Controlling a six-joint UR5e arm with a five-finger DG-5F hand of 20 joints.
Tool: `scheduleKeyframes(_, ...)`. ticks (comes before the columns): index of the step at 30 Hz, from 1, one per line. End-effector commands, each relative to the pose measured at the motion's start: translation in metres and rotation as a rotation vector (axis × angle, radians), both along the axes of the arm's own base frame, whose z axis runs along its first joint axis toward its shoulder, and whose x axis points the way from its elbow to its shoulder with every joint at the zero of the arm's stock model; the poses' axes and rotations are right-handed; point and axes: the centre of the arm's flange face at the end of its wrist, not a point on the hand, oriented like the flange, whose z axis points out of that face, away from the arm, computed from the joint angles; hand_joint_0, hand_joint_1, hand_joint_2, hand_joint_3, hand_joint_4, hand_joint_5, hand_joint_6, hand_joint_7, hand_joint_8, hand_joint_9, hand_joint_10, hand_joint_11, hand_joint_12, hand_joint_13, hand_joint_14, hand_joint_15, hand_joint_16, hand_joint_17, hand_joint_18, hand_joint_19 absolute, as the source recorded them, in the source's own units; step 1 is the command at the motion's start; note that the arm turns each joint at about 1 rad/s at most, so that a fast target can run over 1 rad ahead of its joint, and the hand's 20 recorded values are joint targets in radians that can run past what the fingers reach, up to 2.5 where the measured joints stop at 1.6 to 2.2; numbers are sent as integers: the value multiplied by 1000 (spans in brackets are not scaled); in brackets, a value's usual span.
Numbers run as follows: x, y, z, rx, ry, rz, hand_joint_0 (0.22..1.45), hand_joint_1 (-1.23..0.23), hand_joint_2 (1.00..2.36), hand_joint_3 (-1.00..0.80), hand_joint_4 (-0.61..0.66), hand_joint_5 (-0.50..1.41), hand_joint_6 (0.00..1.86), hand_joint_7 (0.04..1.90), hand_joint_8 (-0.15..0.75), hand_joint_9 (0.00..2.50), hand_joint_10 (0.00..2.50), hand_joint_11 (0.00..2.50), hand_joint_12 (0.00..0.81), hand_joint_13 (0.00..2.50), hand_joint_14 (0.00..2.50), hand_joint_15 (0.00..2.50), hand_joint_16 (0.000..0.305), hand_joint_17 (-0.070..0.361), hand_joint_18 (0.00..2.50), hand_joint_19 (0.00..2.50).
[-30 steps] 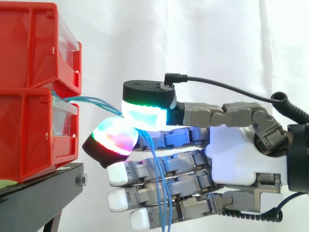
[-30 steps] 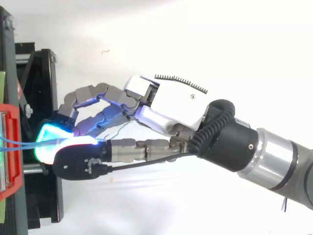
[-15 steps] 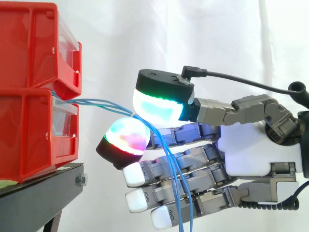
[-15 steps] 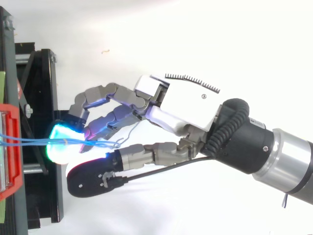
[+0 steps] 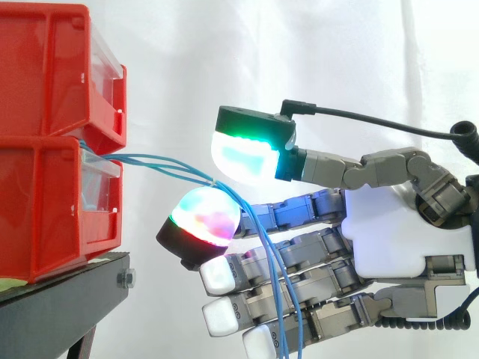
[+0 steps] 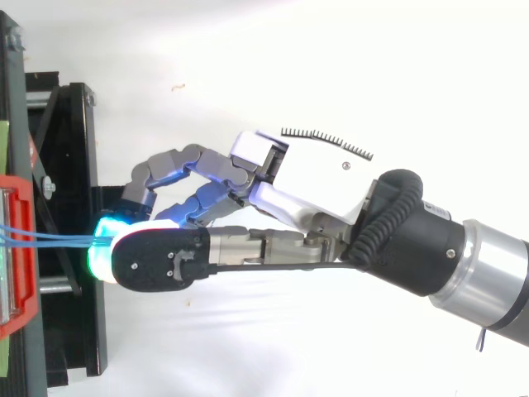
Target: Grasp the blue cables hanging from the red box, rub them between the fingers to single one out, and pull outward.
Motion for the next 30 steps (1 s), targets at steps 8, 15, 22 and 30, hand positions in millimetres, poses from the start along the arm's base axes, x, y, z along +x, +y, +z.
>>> scheduleKeyframes(8,1,0,2,1,-4,1,582,-624,1022,-191,169,-182,893,1034,298,849,13,595,391,823,19,618,49,111,639,659)
scheduleKeyframes(15,3,0,8,3,-10,0,595,-706,1024,-154,127,-192,911,1012,291,805,16,637,389,796,22,650,49,110,634,658)
scheduleKeyframes(22,1,-1,8,5,9,-1,640,-805,1022,-194,98,-209,923,1020,284,763,17,635,391,787,20,637,49,111,640,630)
scheduleKeyframes(30,0,0,7,10,14,0,708,-872,1009,-399,162,-214,923,976,277,739,15,622,387,776,20,617,49,110,670,594)
